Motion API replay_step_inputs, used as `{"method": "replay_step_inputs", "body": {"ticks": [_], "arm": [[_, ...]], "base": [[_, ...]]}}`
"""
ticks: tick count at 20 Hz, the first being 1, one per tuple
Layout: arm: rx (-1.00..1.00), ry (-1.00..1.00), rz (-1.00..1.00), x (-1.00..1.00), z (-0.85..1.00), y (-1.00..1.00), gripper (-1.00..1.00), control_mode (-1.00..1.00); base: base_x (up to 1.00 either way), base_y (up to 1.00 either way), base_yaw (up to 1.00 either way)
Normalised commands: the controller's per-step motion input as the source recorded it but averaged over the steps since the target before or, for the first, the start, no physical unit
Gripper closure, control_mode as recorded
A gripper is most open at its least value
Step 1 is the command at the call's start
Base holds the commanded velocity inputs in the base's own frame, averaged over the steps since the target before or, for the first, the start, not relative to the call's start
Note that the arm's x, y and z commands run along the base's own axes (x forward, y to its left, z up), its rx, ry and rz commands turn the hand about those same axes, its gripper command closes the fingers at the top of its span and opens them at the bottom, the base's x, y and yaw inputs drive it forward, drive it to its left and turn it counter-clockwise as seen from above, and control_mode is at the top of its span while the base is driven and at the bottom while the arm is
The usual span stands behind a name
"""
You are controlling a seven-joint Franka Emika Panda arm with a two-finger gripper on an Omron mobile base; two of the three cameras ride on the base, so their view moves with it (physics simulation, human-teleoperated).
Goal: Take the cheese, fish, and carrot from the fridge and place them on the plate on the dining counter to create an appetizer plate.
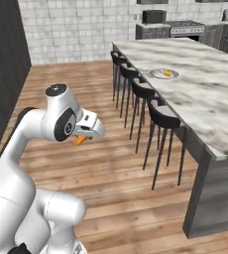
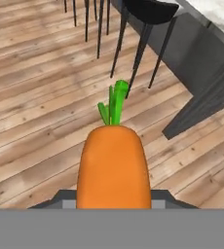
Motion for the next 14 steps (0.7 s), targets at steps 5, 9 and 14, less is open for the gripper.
{"method": "replay_step_inputs", "body": {"ticks": [5, 9, 14], "arm": [[0.00, 0.00, 0.00, 0.00, 0.00, 0.00, 1.00, 1.00], [0.00, 0.00, 0.00, 0.00, 0.00, 0.00, 1.00, 1.00], [0.00, 0.00, 0.00, 0.00, 0.00, 0.00, 1.00, 1.00]], "base": [[0.62, 0.83, -0.39], [0.58, 0.78, -0.39], [0.61, 0.74, -0.40]]}}
